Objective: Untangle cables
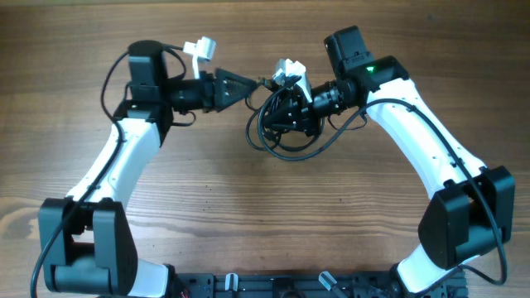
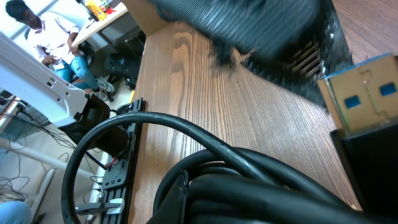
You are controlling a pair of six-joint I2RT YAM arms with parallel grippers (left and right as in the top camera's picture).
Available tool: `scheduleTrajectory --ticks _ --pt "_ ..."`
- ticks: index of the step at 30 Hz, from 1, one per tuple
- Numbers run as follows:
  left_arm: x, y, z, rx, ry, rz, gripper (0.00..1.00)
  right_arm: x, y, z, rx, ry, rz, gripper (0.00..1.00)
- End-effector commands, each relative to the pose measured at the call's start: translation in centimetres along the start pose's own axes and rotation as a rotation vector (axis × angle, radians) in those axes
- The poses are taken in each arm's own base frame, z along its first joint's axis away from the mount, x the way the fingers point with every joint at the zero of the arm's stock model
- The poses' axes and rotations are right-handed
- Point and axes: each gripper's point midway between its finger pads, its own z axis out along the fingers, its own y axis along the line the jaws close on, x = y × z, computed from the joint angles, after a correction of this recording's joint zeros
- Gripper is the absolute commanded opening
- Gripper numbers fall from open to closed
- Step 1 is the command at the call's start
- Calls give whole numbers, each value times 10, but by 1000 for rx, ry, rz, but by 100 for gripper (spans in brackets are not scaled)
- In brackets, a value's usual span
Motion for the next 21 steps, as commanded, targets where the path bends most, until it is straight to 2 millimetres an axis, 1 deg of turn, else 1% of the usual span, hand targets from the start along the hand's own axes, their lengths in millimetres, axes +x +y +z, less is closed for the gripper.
scheduleTrajectory --ticks 1,3,4,8,9,10,13,15,17,20,21 --pt "12 8 19 -69 23 23 64 -5 2 0 -17 -19 -4 4" --pt "18 21 26 -148 20 2 61 -6 2 0 -15 -21 9 4" --pt "21 21 30 -153 30 8 59 -6 2 0 -14 -22 13 4" --pt "31 15 42 -138 67 22 59 -8 0 0 -10 -28 16 4" --pt "32 15 43 -136 73 39 57 -8 0 0 -10 -28 23 4" --pt "32 15 43 -140 70 41 56 -9 0 0 -9 -28 33 4" --pt "20 22 30 -157 27 33 57 -6 -5 0 17 -12 63 4" --pt "20 14 26 -108 39 37 57 -6 -5 0 18 -11 63 4" --pt "24 9 28 -81 61 37 56 -7 -6 0 19 -14 58 4" --pt "34 4 40 -66 97 52 55 -12 -6 0 16 -32 77 4" --pt "40 0 46 -57 118 80 53 -14 -7 0 18 -39 81 4"
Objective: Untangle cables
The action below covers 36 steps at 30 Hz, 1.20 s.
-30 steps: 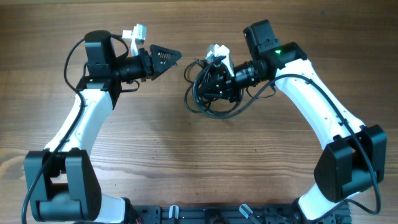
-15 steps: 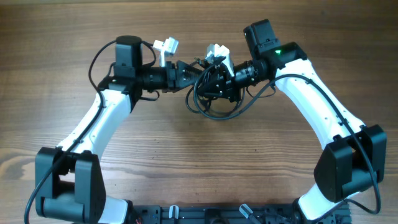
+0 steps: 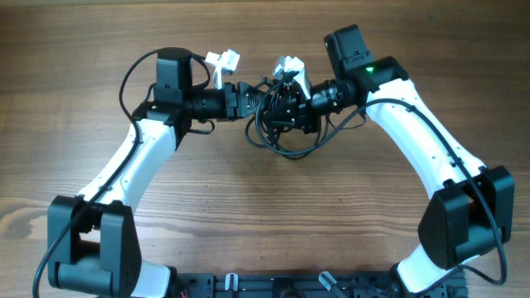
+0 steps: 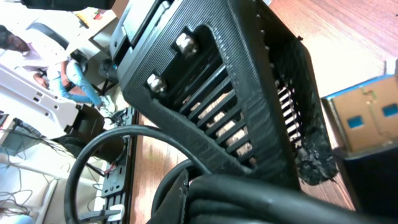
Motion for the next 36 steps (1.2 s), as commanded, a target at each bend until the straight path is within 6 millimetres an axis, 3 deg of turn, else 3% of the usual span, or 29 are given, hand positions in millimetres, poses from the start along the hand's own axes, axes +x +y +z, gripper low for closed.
scheduleTrajectory --ticks 1,4,7,8,10,13,16,21,25,33,36 --pt "19 -21 19 65 79 99 52 -14 3 0 -22 -43 15 4" --pt "29 -25 33 54 105 117 49 -18 5 -1 -41 -59 18 4" --pt "34 -21 43 7 108 119 41 -22 11 -1 -77 -82 8 4" --pt "35 -18 47 -17 108 117 34 -24 13 -2 -87 -90 9 4" --pt "38 -7 52 -83 102 101 4 -30 10 -3 -81 -104 53 4" --pt "31 30 45 -296 27 -22 4 -46 -8 -22 -39 -170 179 4" --pt "23 73 23 -536 -88 -183 4 -61 -31 -60 19 -268 325 4" --pt "23 110 -9 -750 -190 -318 4 -70 -64 -115 105 -400 457 4" --pt "26 122 -25 -818 -207 -357 4 -56 -102 -148 281 -471 613 4" --pt "22 129 -37 -842 -231 -374 4 -16 -136 -153 538 -419 784 4" --pt "19 138 -50 -901 -266 -379 4 14 -150 -162 698 -368 884 4"
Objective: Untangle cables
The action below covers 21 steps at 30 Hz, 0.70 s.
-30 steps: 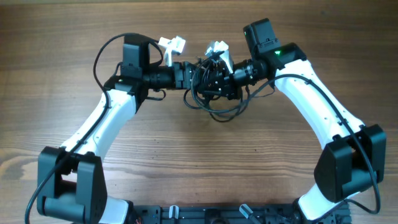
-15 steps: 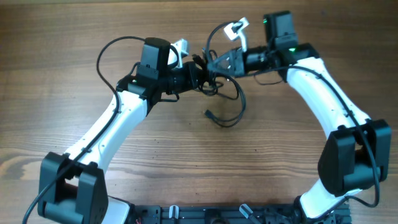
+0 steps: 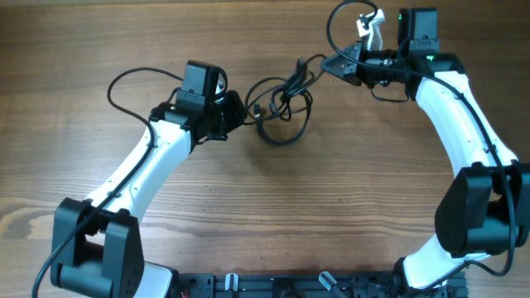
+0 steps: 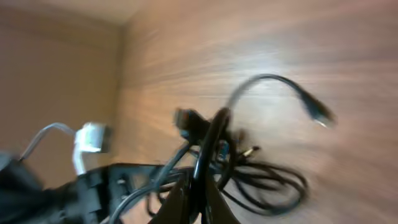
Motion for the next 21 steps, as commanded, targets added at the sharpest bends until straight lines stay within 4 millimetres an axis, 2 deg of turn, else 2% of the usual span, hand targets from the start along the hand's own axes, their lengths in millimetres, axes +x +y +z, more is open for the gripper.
scheduleTrajectory --ticks 1,5,7,10,13,15,21 --pt "-13 47 2 -164 -62 -45 4 -26 -34 -29 281 -145 4 4" --pt "-30 92 -13 -314 -123 -114 4 -24 -95 -61 662 -206 62 4" --pt "-34 111 -21 -360 -127 -158 4 -21 -120 -85 859 -234 76 4" --pt "-36 126 -27 -387 -123 -199 4 -20 -138 -110 1030 -274 90 4" --pt "-38 131 -29 -395 -123 -214 4 -23 -146 -126 1126 -313 91 4" --pt "-38 135 -31 -418 -130 -213 4 -25 -152 -145 1233 -359 92 4" --pt "-53 179 -63 -705 -279 -186 4 -30 -164 -180 1377 -433 117 4"
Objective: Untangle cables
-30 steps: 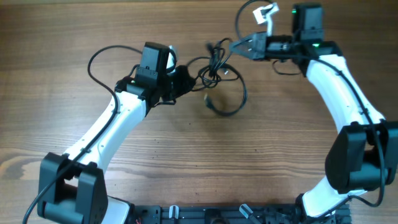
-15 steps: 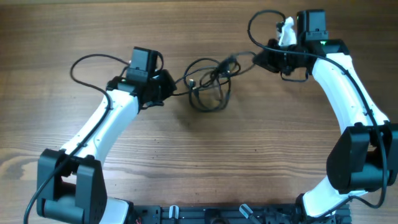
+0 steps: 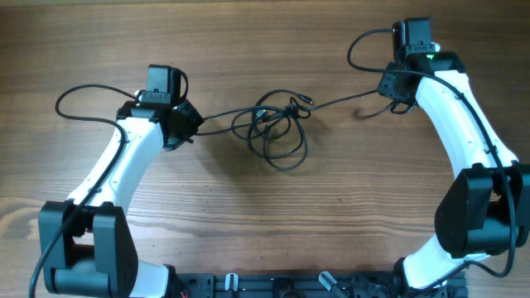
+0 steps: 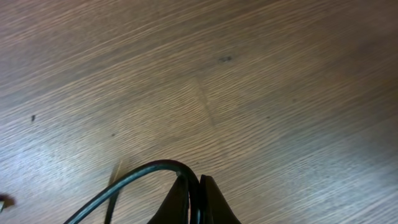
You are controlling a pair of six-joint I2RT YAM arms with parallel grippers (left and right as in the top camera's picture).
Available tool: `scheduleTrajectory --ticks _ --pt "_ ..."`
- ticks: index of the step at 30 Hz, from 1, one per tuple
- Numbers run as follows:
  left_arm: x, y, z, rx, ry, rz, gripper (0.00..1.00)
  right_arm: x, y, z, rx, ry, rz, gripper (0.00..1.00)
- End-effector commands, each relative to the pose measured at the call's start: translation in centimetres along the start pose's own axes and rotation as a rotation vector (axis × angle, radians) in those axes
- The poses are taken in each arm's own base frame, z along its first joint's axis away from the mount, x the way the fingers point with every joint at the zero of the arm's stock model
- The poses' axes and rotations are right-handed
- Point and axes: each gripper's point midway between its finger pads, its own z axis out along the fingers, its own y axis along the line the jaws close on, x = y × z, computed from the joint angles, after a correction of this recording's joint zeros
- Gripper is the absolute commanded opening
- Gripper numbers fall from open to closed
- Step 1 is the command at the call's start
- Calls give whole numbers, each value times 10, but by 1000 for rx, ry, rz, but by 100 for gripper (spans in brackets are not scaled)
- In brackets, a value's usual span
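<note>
A loose tangle of black cables lies on the wooden table at mid-centre. One thin strand runs left from it to my left gripper, which looks shut on it. Another strand runs right to my right gripper. In the right wrist view the right gripper is shut on a black cable that curves away to the lower left over bare wood. A short cable end lies below the right gripper.
The arms' own grey leads loop out at the far left and the upper right. The arm bases and a black rail sit along the table's front edge.
Both grippers have moved apart: the left one further left, the right one further right and nearer. The strands on each side of the tangle are now drawn out straight.
First my right gripper held the bundled cables at centre with the left gripper beside them. Then the left gripper was right at the bundle. Later the bundle lay between the separated arms, and now it is spread wider with a strand in each gripper.
</note>
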Motion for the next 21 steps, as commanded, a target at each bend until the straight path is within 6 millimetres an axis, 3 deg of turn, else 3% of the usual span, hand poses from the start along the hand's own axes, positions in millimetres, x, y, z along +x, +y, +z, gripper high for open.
scheduleTrajectory --ticks 1,4,6,7,9,12,15,17,21 --pt "-36 62 -5 -313 -212 -5 4 -47 -72 -24 283 -197 119 4" --pt "-40 66 -7 -339 -238 -6 4 -56 -82 -25 308 -233 149 4" --pt "-40 66 -7 -337 -239 -21 4 -54 -70 -19 220 -198 146 4" --pt "-38 63 -6 -321 -227 -24 4 -49 -51 -15 114 -156 102 4" --pt "-26 46 1 -224 -145 16 4 -38 1 -15 -175 -81 -49 4" --pt "4 -2 7 19 14 223 4 -23 70 -41 -576 -53 -262 4" --pt "41 -47 0 242 139 354 6 -16 89 -54 -687 -40 -284 4" --pt "50 -60 -3 294 162 375 6 -9 101 -65 -778 -35 -346 8" --pt "41 -93 -15 419 127 327 6 13 129 -107 -1096 -40 -505 30"
